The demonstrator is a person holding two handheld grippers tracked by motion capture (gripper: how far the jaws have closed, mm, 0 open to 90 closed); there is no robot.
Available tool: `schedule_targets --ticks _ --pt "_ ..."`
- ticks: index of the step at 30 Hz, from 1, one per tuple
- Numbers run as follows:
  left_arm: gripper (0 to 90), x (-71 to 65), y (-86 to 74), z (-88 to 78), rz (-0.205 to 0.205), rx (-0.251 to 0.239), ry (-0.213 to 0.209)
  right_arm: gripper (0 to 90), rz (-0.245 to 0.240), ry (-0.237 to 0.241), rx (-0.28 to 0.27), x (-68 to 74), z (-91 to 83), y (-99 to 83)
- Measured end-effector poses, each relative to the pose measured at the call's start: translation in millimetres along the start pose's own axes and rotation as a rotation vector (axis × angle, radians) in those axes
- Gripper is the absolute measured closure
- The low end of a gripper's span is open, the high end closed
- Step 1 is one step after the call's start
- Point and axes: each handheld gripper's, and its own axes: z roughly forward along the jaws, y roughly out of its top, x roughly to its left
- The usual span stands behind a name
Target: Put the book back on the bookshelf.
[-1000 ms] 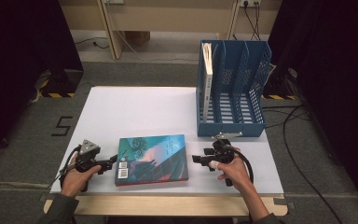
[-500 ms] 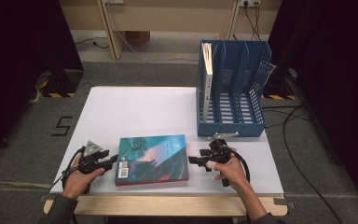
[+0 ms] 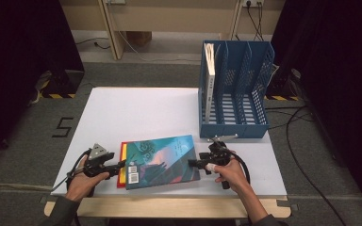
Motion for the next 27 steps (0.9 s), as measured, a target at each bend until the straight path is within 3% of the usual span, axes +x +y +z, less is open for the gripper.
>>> schedule_targets --ticks 2,10,13,19,27 --pt "28.4 -2.2 1.5 0.6 0.016 0.007 0.009 29.4 -0.002 0.0 0.002 0.2 0.0 -0.2" --pt "19.9 1.8 1.5 0.2 -0.009 -0.005 0.014 29.4 0.007 0.004 0.003 -1.9 -0.3 -0.9" --pt "18.9 5.1 1.1 -1.0 0.003 -0.017 0.065 29.3 0.002 0.009 0.006 -0.6 1.0 -1.0" --pt "18.1 8.8 0.6 -2.2 -0.031 -0.02 0.034 29.0 0.007 0.023 0.01 0.3 4.3 -0.4" --pt "18.0 3.6 -0.2 1.4 -0.008 -0.007 0.014 21.8 0.031 0.036 0.022 0.7 12.9 1.2"
